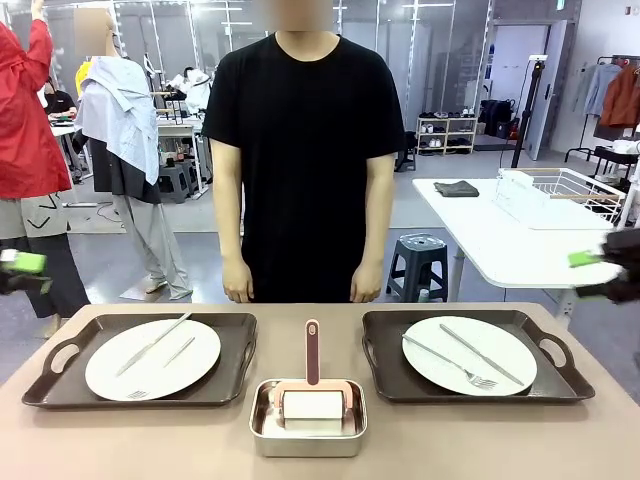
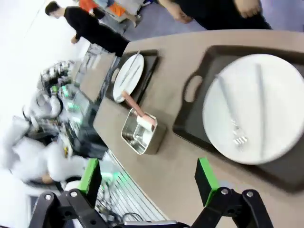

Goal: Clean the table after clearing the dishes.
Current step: When the left (or right) Handle tray is removed, use the left hand (or right hand) to clean the left (or right) side of the table with the Lint Roller.

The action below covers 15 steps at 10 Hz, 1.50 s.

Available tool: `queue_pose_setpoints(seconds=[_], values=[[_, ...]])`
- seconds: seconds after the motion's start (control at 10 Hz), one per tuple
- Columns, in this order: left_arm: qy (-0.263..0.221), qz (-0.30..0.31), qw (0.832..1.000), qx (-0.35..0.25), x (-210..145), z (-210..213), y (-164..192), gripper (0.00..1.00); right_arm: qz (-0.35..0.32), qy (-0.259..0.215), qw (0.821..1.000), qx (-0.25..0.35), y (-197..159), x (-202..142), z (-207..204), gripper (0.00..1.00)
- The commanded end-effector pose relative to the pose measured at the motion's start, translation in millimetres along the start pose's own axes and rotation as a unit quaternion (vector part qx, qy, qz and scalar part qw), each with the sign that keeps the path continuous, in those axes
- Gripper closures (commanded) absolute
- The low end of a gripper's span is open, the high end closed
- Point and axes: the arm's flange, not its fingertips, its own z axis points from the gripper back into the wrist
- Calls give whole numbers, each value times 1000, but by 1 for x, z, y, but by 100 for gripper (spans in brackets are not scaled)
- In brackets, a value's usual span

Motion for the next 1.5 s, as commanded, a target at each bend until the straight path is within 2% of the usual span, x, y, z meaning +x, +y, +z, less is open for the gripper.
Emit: queue_pose_setpoints(seconds=[0.0, 0.3, 0.5, 0.7, 0.8, 1.4], values=[[-62, 56, 996, 11, -33, 53, 17, 0, -19, -42, 999, -17, -14, -30, 42, 0], [-108, 124, 984, 73, -83, 125, 21, 0, -82, -148, 984, -47, -51, -84, 126, 0], [-125, 144, 977, 91, -95, 138, 23, 0, -107, -160, 979, -64, -64, -97, 140, 0], [-122, 148, 976, 105, -91, 135, 25, 0, -102, -150, 980, -81, -64, -92, 135, 0], [-127, 138, 978, 95, -100, 147, 28, 0, -117, -165, 977, -66, -67, -100, 151, 0], [-127, 138, 978, 95, -100, 147, 28, 0, -117, -165, 977, -66, -67, -100, 151, 0]])
